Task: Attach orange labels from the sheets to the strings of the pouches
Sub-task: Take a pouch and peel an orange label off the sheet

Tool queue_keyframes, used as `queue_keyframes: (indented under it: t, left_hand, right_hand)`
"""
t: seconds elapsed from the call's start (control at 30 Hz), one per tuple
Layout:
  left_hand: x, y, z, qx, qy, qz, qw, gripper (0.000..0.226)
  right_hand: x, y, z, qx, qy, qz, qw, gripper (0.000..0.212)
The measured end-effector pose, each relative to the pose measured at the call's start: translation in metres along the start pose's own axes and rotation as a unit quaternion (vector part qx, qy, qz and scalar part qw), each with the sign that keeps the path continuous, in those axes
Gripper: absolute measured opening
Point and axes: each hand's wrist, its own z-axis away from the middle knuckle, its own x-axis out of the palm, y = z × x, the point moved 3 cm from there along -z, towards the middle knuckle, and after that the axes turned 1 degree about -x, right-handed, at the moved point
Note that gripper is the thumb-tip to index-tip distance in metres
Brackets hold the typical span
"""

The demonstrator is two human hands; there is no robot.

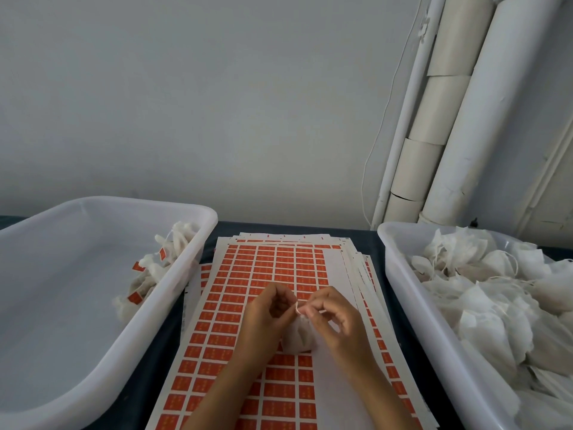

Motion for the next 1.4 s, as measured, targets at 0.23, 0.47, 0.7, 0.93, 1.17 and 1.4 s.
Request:
queue_keyframes:
  t: [0.23, 0.47, 0.7, 0.93, 1.17, 1.4]
  left_hand:
    - [0.003, 0.001, -0.002, -0.034, -0.024, 0.036, 0.998, 0.012]
    - [-0.001, -0.001, -0.003, -0.075, -0.050, 0.088, 0.992, 0.012]
    - [-0.003, -0.001, -0.004, -0.090, -0.075, 0.118, 0.986, 0.011]
    - [0.000, -0.001, -0.004, -0.039, -0.107, 0.078, 0.990, 0.010]
    - [0.003, -0.001, 0.002, -0.056, -0.162, 0.131, 0.976, 0.017]
    - [0.012, 0.005, 0.005, 0.007, -0.138, 0.015, 0.990, 0.018]
  right_hand:
    - [0.000, 0.016, -0.004, 0.125, 0.002, -0.052, 0.991, 0.013]
    - [-0.001, 0.018, -0.003, 0.129, -0.016, -0.057, 0.990, 0.015]
    - [0.001, 0.017, -0.001, 0.128, -0.067, -0.078, 0.986, 0.005]
    - [0.000, 0.022, -0.004, 0.142, -0.014, -0.062, 0.988, 0.003]
    - [-0.002, 0.021, -0.001, 0.096, 0.028, -0.037, 0.994, 0.006]
    - [-0.002, 0.014, 0.001, 0.030, 0.049, 0.047, 0.997, 0.021]
